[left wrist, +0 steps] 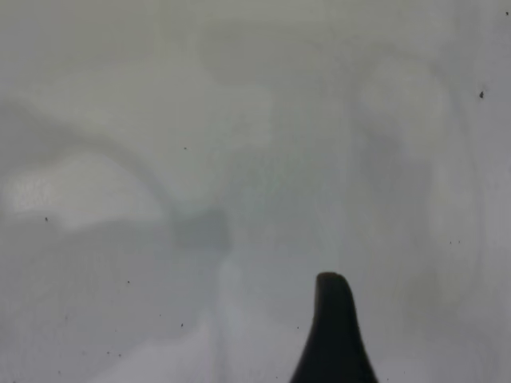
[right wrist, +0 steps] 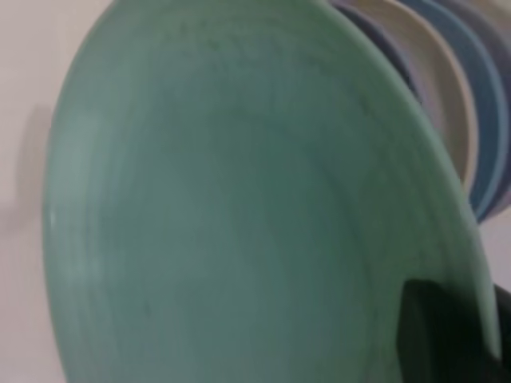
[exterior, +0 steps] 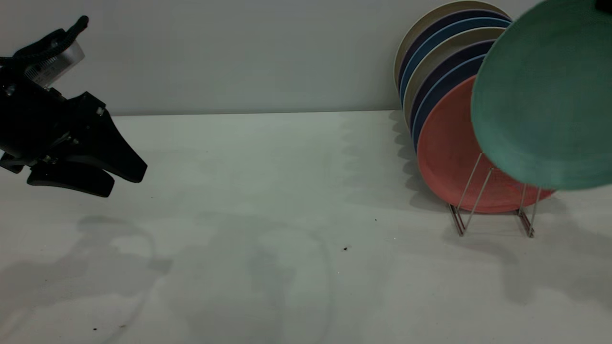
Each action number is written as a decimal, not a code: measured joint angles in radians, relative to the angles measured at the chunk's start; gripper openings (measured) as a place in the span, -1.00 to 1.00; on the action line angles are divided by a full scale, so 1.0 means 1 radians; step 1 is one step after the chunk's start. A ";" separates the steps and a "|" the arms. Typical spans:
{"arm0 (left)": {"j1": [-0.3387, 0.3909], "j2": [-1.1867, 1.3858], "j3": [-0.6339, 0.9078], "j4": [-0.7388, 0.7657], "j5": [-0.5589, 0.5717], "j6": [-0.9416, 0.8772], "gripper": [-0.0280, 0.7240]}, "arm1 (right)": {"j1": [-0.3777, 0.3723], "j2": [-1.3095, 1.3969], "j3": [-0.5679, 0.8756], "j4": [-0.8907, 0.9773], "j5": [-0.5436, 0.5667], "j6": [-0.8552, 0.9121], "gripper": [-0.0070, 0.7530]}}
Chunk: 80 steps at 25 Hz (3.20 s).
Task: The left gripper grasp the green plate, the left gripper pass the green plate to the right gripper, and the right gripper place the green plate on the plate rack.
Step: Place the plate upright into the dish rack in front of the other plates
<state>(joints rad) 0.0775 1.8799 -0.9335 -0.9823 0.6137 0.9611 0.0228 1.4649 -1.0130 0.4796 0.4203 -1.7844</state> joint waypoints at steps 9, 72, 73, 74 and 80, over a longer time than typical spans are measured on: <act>0.000 0.000 0.000 0.000 0.000 0.000 0.65 | 0.069 0.022 -0.007 0.011 -0.133 -0.076 -0.88; 0.000 0.000 0.000 0.000 0.000 -0.003 0.57 | 0.069 0.158 -0.007 0.206 -0.025 -0.089 -0.57; 0.000 0.000 0.000 0.000 0.000 -0.003 0.57 | 0.069 0.158 -0.007 0.206 -0.029 -0.089 -0.56; 0.000 0.000 0.000 0.000 0.000 -0.003 0.57 | 0.069 0.158 -0.007 0.207 -0.033 -0.089 -0.56; 0.000 0.000 0.000 0.000 0.001 -0.003 0.57 | 0.069 0.158 -0.007 0.209 -0.042 -0.089 -0.54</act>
<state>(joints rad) 0.0775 1.8799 -0.9335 -0.9823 0.6148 0.9576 0.0917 1.6228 -1.0198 0.6884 0.3782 -1.8730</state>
